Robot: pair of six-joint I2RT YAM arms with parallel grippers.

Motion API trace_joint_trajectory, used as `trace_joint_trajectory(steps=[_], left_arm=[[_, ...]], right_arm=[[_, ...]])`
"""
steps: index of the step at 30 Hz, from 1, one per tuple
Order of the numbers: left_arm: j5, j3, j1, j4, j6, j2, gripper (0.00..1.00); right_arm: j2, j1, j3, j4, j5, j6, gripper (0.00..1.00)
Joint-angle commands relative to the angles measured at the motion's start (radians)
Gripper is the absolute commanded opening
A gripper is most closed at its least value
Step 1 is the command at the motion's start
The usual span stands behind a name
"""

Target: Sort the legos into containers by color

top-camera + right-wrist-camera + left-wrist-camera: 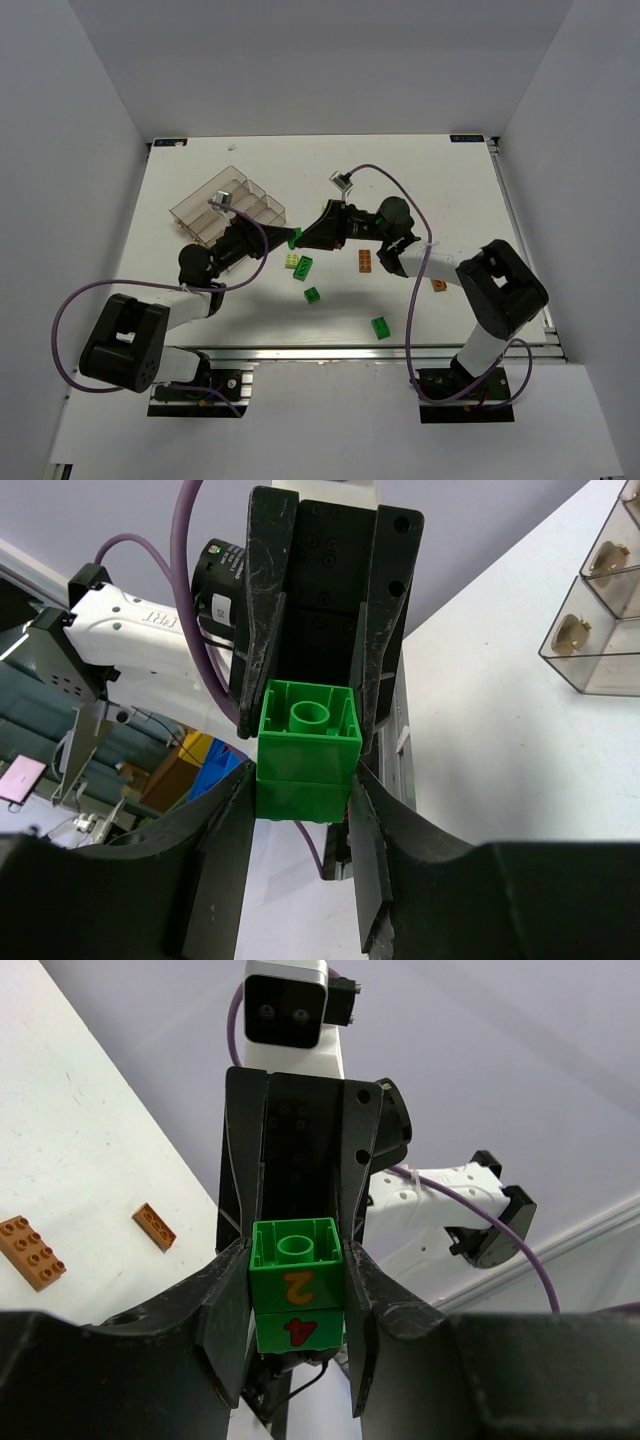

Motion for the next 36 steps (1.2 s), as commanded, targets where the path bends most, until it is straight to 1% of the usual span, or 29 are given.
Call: trace_joint_trajectory(steps=[1,9,16,23,29,36], left_arm=[[0.018,0.020,-0.012,0.347,0.074,-0.033,0.00],[0.014,0.034,-0.010,0.275,0.126,-0.041,0.00],[0.006,0.046,0.004,0.237,0.148,-0.044,0.00],[-0.006,0.046,0.019,0.204,0.157,-0.061,0.00],[-0.017,0.056,0.025,0.166,0.172,-0.077,0.00],[-0.040,0.086,0.028,0.068,0.229,-0.108,0.00]], right_arm=[[-0.013,0.016,-0.020,0.164,-0.052,0.043,0.00],[0.014,0.016,-0.066,0.258,-0.086,0.083,0.00],[0.032,0.016,-0.083,0.282,-0.091,0.079,0.00],[0.022,0.016,-0.097,0.232,-0.075,0.005,0.00],[0.029,0.021,-0.104,0.230,-0.071,-0.004,0.00],[0.033,0.024,-0.112,0.236,-0.068,-0.009,0.00]])
